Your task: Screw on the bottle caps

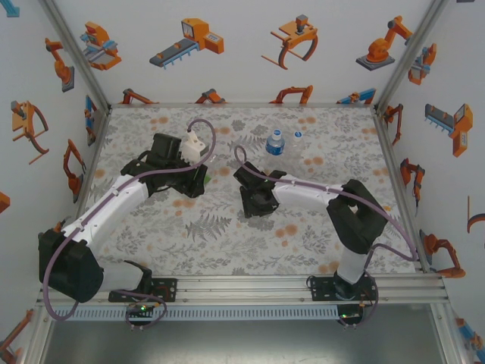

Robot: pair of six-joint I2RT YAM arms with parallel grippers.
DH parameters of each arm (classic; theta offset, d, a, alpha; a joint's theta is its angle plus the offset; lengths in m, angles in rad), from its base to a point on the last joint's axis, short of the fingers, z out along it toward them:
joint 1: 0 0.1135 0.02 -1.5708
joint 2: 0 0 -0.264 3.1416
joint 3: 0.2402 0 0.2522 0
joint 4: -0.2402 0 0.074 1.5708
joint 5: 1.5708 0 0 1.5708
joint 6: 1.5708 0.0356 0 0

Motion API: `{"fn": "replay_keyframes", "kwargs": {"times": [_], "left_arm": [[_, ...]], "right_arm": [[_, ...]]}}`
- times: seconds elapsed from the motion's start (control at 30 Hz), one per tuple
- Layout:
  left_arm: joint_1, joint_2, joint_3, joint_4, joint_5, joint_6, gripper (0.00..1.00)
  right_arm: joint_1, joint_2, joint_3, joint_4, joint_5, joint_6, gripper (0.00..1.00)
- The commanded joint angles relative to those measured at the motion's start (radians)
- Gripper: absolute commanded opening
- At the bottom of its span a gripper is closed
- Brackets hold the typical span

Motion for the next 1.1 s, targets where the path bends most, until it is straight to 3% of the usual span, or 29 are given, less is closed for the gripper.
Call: {"fn": "replay_keyframes", "kwargs": {"times": [0.0,0.5,0.7,1.07], "left_arm": [[-0.003,-0.014,0.034,-0.010,0.013,0.018,0.03],[-0.007,-0.015,0.032,-0.027,0.045,0.045,0.00],[-0.008,-0.009,0.036,-0.034,0.039,0.044,0.00],[-0.013,0.003,0.040,-0.040,0.031,0.045,0.00]], "right_arm": [[0.012,0.024,0.032,-0.046,0.031,-0.026,0.43],[0.013,0.031,0.031,-0.036,0.038,-0.030,0.36],[0.013,0.036,0.035,-0.031,0.038,-0.033,0.41],[0.013,0.037,0.034,-0.024,0.039,-0.043,0.41]]}}
